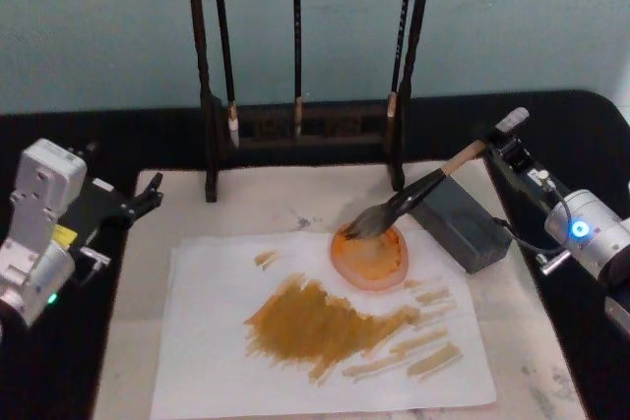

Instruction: Pick up the brush from the inkstone, write on the paper, then place the brush back to its original position.

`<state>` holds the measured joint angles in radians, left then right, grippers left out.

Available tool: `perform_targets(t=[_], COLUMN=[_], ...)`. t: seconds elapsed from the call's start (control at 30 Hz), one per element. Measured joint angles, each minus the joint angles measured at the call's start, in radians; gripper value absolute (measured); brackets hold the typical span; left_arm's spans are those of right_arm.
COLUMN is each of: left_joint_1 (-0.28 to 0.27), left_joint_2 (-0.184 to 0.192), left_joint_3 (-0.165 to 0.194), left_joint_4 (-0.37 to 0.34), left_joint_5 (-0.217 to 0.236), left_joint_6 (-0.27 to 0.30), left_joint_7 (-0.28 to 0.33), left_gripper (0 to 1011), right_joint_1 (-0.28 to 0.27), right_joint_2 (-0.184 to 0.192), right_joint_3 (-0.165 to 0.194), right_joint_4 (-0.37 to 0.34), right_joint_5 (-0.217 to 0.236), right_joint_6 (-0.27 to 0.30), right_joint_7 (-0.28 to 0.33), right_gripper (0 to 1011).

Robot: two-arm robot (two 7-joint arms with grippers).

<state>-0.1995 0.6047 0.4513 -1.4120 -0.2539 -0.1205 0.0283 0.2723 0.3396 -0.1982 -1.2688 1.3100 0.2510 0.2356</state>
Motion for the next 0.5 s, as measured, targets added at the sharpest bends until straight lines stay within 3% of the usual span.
perform_targets(t=[0.5], left_joint_1=[0.0], left_joint_2=[0.0], left_joint_3=[0.0], left_joint_4=[0.0], left_joint_5=[0.0], left_joint_6=[0.0], left_joint_7=[0.0], left_gripper=[1010], right_joint_1=[-0.016], right_joint_2=[0.018], right_joint_3=[-0.025], right_joint_4=[-0.01], right_joint_5=[0.034], right_joint_6=[-0.022], right_joint_7=[-0.031], right_gripper=[173])
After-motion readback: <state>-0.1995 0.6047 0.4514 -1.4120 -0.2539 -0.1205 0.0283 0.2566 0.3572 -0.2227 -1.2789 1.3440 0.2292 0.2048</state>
